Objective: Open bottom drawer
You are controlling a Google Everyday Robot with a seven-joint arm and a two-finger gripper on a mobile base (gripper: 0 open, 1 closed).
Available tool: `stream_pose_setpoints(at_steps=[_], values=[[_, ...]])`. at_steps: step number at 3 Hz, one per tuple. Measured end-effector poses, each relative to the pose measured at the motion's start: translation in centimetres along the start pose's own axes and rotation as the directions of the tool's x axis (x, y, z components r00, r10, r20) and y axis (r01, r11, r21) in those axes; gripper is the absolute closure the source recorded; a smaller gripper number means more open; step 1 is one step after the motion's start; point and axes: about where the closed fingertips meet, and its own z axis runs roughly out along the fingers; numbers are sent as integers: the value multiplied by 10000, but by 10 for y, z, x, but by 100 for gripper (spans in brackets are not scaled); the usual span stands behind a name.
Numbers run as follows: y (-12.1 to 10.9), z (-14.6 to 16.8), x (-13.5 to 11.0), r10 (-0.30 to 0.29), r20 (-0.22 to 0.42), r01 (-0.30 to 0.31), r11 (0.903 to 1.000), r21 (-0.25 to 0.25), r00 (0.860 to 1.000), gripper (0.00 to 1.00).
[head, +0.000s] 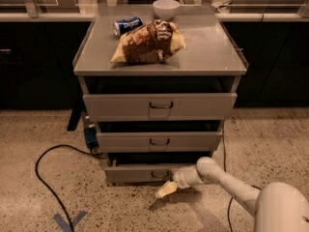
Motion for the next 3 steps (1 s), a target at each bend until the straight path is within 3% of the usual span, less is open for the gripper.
stream_pose_setpoints(at_steps=[1, 2, 3], values=[[14, 6, 7, 9, -101, -12, 9997, -251, 9999, 0], [10, 9, 2, -116, -29, 116, 9999, -90, 9999, 0], [0, 9, -18, -758, 24, 756, 9959, 488, 9971, 0]])
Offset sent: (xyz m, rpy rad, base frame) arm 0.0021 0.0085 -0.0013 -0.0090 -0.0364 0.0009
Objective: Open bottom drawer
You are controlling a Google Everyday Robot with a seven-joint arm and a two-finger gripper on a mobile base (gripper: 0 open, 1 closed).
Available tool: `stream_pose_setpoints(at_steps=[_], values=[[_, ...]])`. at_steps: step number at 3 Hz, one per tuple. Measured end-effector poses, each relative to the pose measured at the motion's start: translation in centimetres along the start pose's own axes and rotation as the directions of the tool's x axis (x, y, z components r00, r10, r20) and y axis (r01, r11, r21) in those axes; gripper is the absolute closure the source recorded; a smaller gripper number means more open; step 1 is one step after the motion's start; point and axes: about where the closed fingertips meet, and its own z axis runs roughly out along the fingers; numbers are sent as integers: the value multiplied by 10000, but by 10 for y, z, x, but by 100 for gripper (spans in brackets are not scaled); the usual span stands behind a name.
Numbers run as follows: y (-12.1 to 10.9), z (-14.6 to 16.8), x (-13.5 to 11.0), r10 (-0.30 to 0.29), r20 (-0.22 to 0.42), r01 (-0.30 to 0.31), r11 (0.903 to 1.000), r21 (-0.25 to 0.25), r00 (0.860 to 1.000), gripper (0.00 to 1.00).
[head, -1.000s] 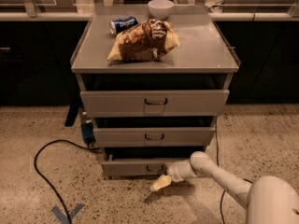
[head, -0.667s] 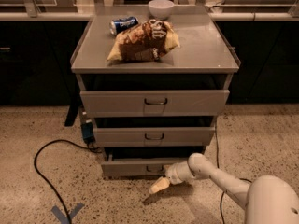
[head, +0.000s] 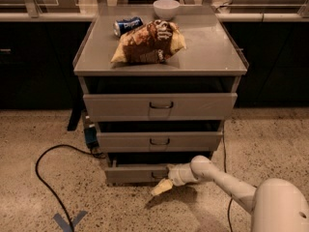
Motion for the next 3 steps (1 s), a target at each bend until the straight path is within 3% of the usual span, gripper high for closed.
stream_pose_setpoints(at_steps=[1, 2, 3], values=[[-10, 3, -11, -415, 14, 414, 9985, 347, 9991, 0], [-24, 18, -8, -416, -183, 422, 9986, 309, 9990, 0], [-48, 40, 15, 158, -616, -156, 9999, 33, 9980, 0]])
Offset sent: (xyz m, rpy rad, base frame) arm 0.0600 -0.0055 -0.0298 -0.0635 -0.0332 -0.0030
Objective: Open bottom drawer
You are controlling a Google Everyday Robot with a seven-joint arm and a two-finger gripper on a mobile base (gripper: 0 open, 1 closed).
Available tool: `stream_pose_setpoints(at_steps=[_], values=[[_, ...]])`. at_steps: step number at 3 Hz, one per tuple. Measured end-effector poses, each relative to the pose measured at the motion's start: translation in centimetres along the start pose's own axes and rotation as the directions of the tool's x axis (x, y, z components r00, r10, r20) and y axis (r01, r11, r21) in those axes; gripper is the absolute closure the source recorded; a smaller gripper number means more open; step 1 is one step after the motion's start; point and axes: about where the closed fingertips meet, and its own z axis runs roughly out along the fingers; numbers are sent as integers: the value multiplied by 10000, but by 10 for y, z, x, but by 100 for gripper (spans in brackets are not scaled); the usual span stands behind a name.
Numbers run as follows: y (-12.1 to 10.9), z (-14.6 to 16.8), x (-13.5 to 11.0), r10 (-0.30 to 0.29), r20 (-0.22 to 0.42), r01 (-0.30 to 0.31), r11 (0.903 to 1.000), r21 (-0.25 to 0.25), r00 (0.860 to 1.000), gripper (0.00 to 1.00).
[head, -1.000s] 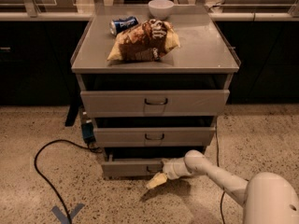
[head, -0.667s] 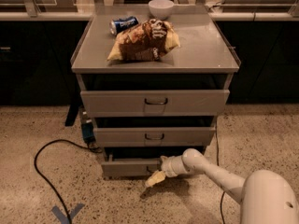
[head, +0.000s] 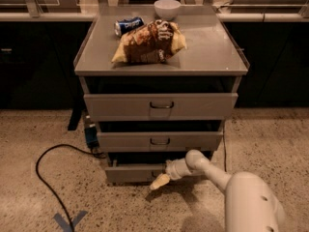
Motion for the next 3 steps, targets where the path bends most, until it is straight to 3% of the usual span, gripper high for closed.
stream_pose_setpoints(at_steps=[1, 2, 3], values=[[0, -2, -1, 22, -12, -22, 10000, -3, 10000, 0], [18, -22, 18, 663, -331, -678, 9966, -463, 9973, 0], [18, -22, 18, 663, -331, -678, 9966, -463, 9973, 0]])
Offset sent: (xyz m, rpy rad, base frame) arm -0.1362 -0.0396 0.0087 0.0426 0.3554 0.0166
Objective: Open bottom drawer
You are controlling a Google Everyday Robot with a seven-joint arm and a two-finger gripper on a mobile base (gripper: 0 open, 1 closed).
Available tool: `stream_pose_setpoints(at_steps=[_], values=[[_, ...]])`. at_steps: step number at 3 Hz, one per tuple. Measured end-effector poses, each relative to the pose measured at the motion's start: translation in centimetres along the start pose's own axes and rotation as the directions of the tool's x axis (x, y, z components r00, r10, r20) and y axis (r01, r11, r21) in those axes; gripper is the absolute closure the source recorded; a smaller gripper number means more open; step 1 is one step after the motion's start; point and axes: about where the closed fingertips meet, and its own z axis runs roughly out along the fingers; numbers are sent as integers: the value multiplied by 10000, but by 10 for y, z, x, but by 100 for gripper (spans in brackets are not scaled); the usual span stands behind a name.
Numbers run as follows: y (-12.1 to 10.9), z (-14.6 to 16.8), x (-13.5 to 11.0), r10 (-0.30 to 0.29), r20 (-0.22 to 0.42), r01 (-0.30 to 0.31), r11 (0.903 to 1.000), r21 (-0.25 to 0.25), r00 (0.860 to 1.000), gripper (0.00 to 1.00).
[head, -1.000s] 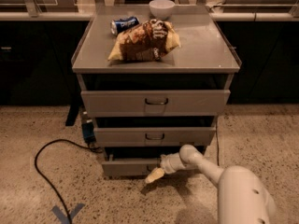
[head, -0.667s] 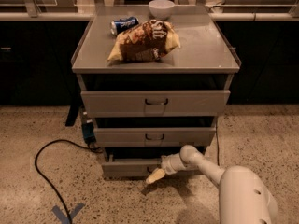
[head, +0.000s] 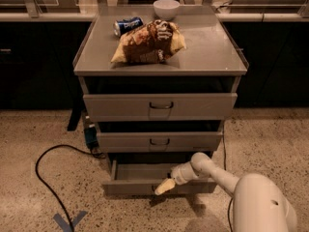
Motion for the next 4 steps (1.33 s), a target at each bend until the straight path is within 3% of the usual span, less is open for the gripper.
stream_pose_setpoints(at_steps=[1, 2, 3, 4], values=[[12, 9, 9, 117, -105, -118, 9998, -145, 9999, 0], [56, -8, 37, 672, -419, -702, 9947, -747, 9969, 0], [81, 2, 48, 630, -647, -704, 9903, -1196, 9959, 0], [81, 2, 48, 628, -649, -702, 9903, -1201, 9959, 0]])
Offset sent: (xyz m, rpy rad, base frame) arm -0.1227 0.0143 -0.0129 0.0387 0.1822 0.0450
